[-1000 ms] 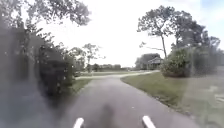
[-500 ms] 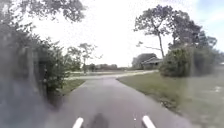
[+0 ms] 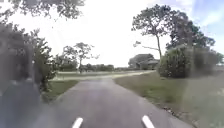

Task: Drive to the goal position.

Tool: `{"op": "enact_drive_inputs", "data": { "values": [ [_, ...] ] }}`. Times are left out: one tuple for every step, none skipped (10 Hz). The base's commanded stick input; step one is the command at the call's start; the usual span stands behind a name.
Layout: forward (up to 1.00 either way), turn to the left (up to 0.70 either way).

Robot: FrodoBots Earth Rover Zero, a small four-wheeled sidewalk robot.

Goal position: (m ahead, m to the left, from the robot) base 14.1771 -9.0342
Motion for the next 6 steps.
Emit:
{"op": "enact_drive_inputs", "data": {
  "values": [
    [0.69,0.33],
    [0.69,0.34],
    [0.69,0.34],
    [0.69,0.34],
    [0.69,0.34],
    [0.69,0.20]
  ]
}}
